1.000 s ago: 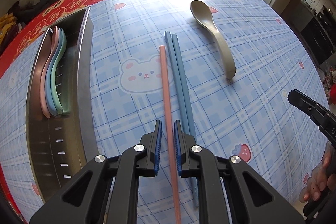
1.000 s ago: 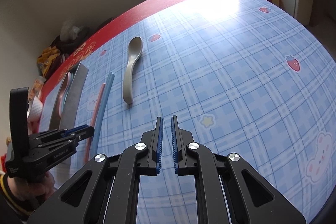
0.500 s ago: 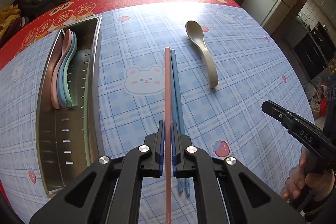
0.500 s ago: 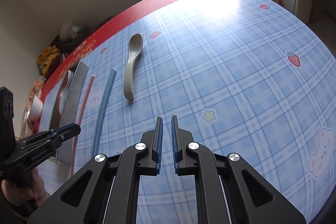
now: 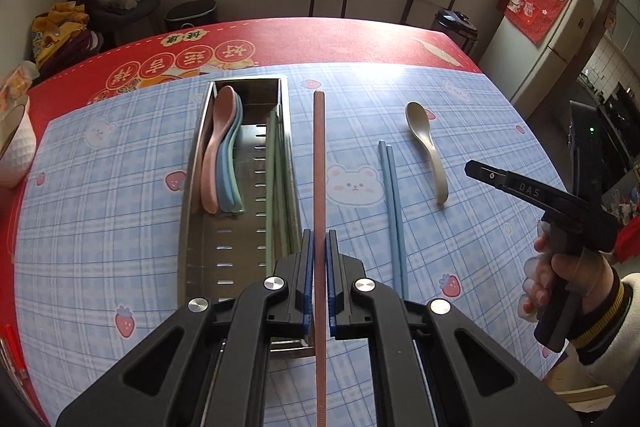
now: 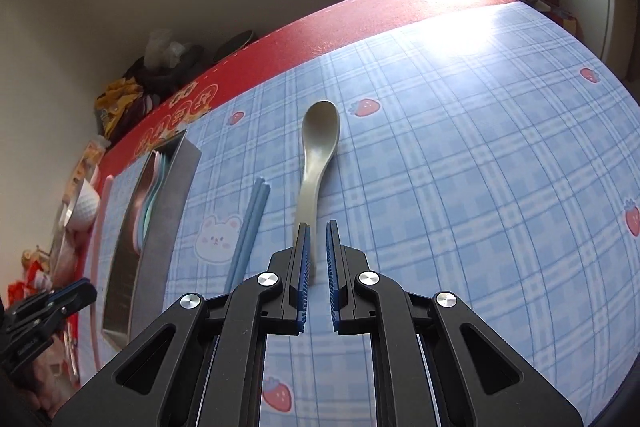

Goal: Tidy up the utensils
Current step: 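Lift the pink chopstick with the left tool while the right tool grasps the beige spoon, then place the pink chopstick into the steel basket and open the left tool, then lower the beige spoon into the steel basket and open the right tool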

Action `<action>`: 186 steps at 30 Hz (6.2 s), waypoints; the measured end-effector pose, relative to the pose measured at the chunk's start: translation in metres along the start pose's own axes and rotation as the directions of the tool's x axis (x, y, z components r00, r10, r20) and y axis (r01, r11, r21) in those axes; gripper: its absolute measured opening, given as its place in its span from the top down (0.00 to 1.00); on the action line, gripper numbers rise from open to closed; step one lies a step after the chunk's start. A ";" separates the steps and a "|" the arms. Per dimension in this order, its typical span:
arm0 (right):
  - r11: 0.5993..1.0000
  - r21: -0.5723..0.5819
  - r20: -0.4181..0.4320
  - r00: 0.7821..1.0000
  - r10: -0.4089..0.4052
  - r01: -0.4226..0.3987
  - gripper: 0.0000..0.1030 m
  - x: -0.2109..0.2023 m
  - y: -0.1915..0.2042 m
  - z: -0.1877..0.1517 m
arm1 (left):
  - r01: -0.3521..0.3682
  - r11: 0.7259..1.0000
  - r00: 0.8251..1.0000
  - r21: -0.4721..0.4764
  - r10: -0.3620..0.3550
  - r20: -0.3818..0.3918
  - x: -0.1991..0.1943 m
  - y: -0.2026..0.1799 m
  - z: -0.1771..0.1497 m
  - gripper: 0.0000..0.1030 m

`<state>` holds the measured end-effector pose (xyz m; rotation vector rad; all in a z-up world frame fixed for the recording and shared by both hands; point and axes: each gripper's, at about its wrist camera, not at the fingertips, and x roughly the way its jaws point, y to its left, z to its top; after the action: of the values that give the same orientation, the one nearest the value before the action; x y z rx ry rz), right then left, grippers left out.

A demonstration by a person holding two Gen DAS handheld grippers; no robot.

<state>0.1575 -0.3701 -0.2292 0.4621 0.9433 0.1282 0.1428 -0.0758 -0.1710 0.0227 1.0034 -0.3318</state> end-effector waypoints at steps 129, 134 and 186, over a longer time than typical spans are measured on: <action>0.994 -0.049 -0.176 0.980 0.090 -0.100 0.88 0.025 0.161 -0.046 | -0.243 0.925 0.970 -0.292 0.226 -0.092 -0.033 0.146 -0.079 0.06; 0.994 -0.028 -0.189 0.977 0.094 -0.101 0.88 0.046 0.184 -0.028 | -0.235 0.917 0.972 -0.323 0.228 -0.059 -0.040 0.162 -0.079 0.06; 0.995 -0.084 -0.102 0.992 -0.069 0.060 0.87 0.002 0.104 -0.053 | -0.095 0.984 0.995 -0.152 0.097 0.001 -0.025 0.076 -0.049 0.06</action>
<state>0.1260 -0.2595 -0.2114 0.3527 1.0509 0.1323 0.1115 0.0112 -0.1869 -0.0679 1.0129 -0.1667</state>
